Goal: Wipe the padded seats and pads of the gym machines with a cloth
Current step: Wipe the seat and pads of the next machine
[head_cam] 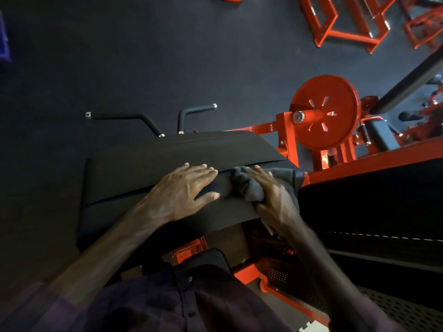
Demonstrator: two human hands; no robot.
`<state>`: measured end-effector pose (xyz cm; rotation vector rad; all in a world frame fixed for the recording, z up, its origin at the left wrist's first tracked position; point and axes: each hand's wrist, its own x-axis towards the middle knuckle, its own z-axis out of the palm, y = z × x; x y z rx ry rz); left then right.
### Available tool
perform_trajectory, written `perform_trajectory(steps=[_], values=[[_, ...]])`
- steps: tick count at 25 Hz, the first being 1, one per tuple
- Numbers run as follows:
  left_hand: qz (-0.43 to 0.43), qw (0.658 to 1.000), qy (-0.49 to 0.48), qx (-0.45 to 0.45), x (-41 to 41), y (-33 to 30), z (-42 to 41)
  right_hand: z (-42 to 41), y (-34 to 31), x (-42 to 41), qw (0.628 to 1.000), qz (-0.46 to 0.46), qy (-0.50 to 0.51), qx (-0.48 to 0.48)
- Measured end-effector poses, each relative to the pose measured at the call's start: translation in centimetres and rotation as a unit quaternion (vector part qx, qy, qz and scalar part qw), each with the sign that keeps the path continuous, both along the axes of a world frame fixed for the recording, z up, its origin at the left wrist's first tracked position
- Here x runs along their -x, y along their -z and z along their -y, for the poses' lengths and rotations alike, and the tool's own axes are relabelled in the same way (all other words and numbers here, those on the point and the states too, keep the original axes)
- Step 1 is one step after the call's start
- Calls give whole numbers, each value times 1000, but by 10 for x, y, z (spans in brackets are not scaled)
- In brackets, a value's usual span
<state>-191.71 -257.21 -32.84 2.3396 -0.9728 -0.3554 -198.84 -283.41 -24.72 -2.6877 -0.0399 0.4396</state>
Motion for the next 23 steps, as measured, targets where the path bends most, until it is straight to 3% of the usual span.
perform_trajectory(steps=[2,6,10,14,19,23], values=[[-14,1000,-2,-1,2,-1,-8,-8,3,-19,999,-18,-21,-19],[-5,1000,1,-2,5,-5,-28,-1,-5,-30,996,-22,88,27],[-17,999,-30,-10,9,0,-56,-29,-4,-12,999,-32,-2,-14],[-28,999,-23,-14,11,-4,-65,-32,-3,-39,996,-43,79,24],[-46,998,-42,-12,20,-3,-87,-65,0,-18,999,-43,-12,-7],[-53,998,-37,-2,20,-6,-97,-64,-1,-39,994,-56,80,51]])
